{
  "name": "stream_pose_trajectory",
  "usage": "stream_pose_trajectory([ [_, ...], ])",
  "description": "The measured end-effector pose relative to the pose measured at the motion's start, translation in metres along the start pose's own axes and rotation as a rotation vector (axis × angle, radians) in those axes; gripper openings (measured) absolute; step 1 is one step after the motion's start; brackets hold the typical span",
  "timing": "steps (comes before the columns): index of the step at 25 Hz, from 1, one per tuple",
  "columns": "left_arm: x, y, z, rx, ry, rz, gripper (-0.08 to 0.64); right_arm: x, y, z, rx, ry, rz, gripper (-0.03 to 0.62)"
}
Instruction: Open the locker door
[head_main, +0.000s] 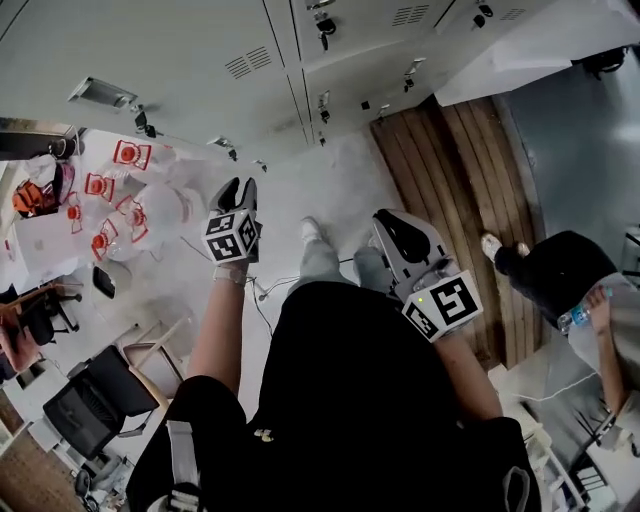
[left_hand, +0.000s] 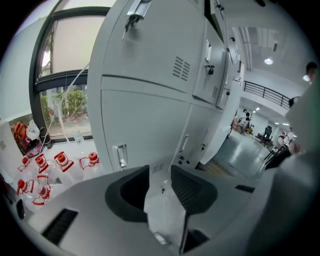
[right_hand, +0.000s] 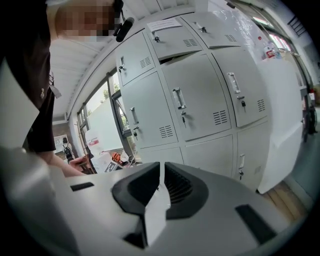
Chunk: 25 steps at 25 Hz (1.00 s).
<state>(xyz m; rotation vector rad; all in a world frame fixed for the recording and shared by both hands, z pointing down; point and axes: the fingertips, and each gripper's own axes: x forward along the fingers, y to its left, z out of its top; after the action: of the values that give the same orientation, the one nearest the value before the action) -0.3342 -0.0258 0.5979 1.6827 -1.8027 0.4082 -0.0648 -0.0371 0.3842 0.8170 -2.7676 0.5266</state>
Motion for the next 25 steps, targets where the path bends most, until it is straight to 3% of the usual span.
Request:
stream_pose_trajectory([
  [11,0.088,0.088,-0.058,-0.008,0.159,0.144,0.193,-0.008,-0.005,-0.032,0.069,0.042,-0.174,0.044],
  [25,0.15,0.136,-0.088,-0.11,0.243,0.23,0.193,-0.006,-0.002,-0.058,0.12,0.086,-0.256,0.044],
])
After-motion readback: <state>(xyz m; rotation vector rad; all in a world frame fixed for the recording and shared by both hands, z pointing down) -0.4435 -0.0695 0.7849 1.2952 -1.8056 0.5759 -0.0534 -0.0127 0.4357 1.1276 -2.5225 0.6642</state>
